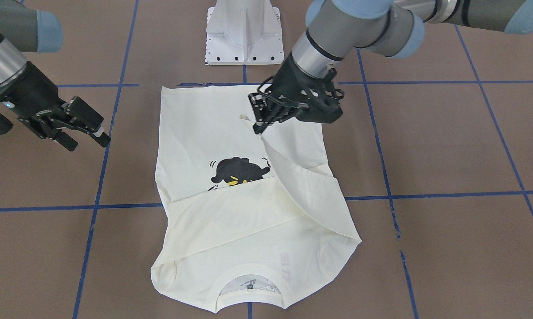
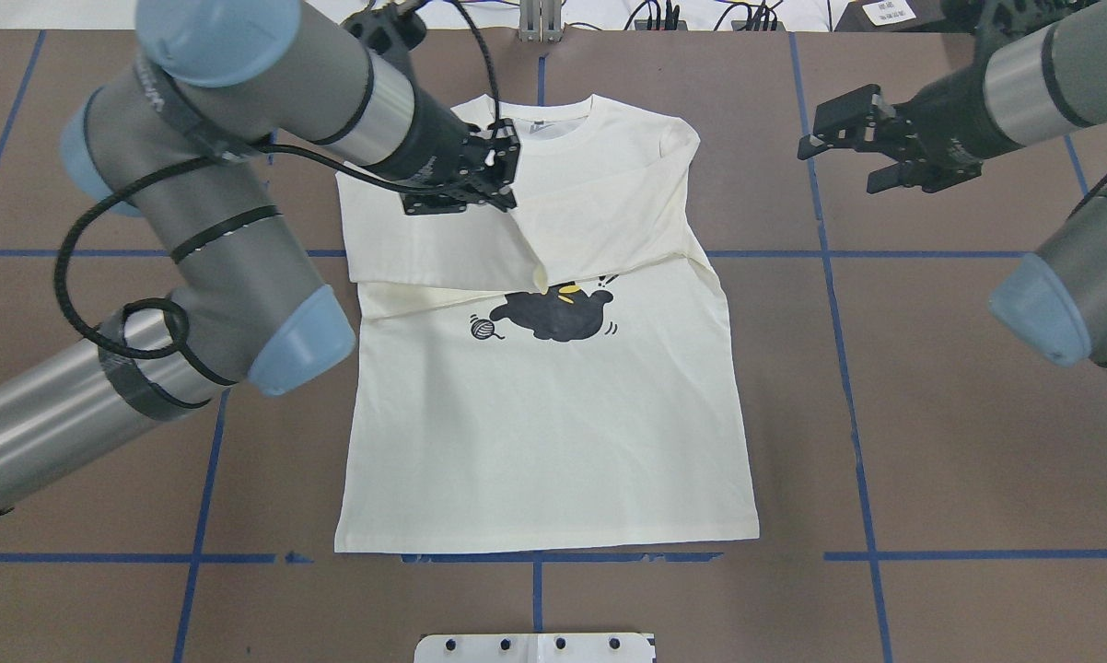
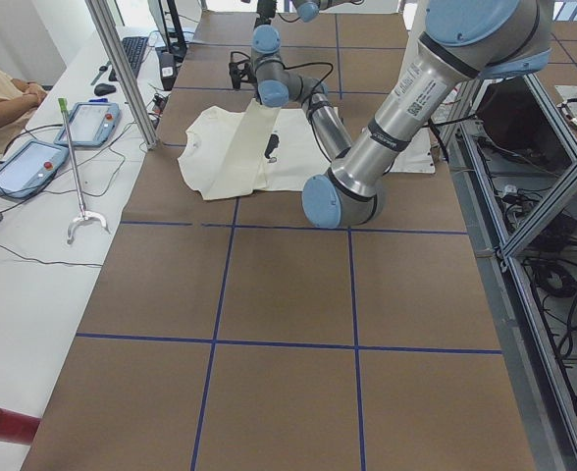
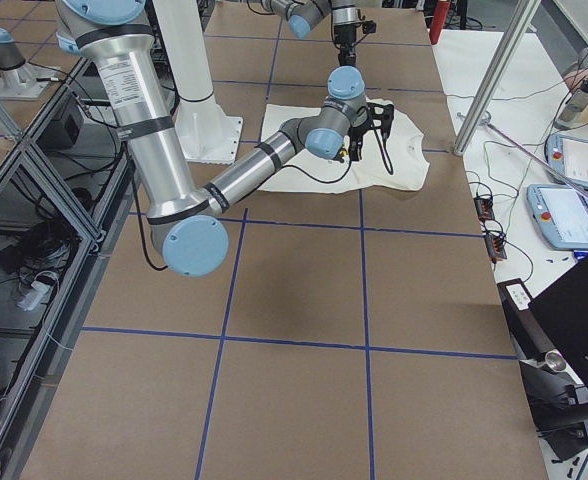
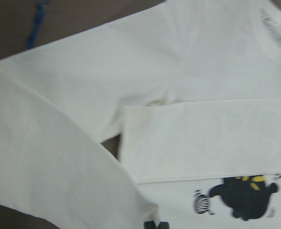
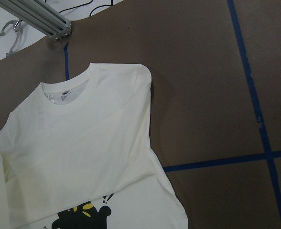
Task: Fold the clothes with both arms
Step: 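Fold the other sleeve across with the left gripper while the right gripper withdraws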
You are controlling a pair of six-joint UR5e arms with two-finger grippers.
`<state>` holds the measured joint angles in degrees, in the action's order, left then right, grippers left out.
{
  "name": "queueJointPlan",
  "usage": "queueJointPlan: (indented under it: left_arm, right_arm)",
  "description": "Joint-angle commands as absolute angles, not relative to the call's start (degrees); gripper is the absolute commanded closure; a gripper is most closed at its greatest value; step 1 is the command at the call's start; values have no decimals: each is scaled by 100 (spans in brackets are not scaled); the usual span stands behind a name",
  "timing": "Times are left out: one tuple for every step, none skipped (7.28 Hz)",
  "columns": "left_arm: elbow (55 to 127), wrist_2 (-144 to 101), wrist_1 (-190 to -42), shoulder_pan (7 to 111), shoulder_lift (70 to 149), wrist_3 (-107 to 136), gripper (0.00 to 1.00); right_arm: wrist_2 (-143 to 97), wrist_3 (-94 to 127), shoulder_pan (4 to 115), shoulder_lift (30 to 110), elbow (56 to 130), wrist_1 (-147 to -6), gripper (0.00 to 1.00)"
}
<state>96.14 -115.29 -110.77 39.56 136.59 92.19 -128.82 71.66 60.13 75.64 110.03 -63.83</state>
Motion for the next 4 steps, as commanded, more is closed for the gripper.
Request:
queueJointPlan:
  left_arm:
    - [8847, -10121, -11135, 2904, 14455, 9605, 100]
    - [8059, -10021, -11240, 2796, 14910, 9807, 100]
    - [7111, -9637, -11372, 2751, 15507, 10426, 92]
    - [6945, -9615, -11773, 2760, 15617, 10598, 87]
  right_arm:
    - [-13366, 6908, 6502, 8085, 11416, -6372, 0]
    - [-13386, 6908, 6556, 8199, 11530, -6372, 0]
    - [-13386, 6908, 6574, 8305, 11627, -6372, 0]
    - [-13377, 6908, 6566, 8332, 11619, -6372, 0]
